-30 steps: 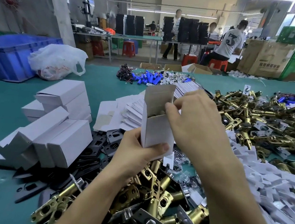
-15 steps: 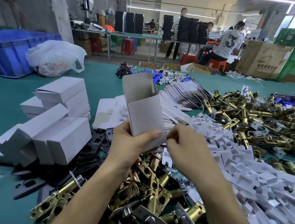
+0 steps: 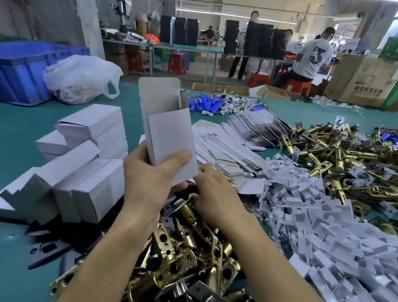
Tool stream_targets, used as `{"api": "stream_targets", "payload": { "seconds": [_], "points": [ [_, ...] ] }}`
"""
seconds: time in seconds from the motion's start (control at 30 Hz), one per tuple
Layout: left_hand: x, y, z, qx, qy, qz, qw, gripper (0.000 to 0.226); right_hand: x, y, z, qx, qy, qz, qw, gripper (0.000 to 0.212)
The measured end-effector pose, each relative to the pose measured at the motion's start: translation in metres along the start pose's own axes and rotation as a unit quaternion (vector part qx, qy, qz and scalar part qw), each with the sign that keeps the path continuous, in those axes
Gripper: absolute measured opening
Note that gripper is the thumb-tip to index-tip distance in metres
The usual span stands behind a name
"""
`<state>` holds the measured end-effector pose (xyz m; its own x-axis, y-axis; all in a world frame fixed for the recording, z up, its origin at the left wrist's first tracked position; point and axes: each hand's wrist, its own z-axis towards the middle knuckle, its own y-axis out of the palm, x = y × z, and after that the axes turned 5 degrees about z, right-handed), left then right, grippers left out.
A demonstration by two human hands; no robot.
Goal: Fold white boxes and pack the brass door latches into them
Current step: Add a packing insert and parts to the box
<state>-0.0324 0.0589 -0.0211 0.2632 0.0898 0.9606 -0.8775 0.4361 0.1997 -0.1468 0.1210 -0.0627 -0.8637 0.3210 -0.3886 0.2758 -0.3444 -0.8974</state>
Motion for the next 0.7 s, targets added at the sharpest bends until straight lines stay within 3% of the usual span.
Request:
{"api": "stream_targets", "payload": {
  "seconds": [0.13, 0.27, 0.4, 0.7],
  "points": [
    [0.003, 0.001, -0.001, -0.015, -0.006, -0.01, 1.0, 0.027, -0.003, -0.004, 0.009, -0.044, -0.061, -0.076, 0.994, 0.047],
    [0.003, 0.005, -0.006, -0.033, -0.022, -0.003, 0.999, 0.036, -0.001, -0.009, 0.014, -0.125, -0.025, -0.069, 0.989, 0.044],
    [0.003, 0.003, -0.003, -0.031, -0.034, -0.009, 0.999, 0.04, -0.006, -0.009, 0.011, -0.091, -0.002, 0.008, 0.996, 0.039],
    [0.005, 0.002, -0.006, -0.04, -0.037, -0.001, 0.999, 0.038, -0.007, -0.003, 0.015, -0.029, 0.004, -0.015, 0.999, 0.022]
  ]
}}
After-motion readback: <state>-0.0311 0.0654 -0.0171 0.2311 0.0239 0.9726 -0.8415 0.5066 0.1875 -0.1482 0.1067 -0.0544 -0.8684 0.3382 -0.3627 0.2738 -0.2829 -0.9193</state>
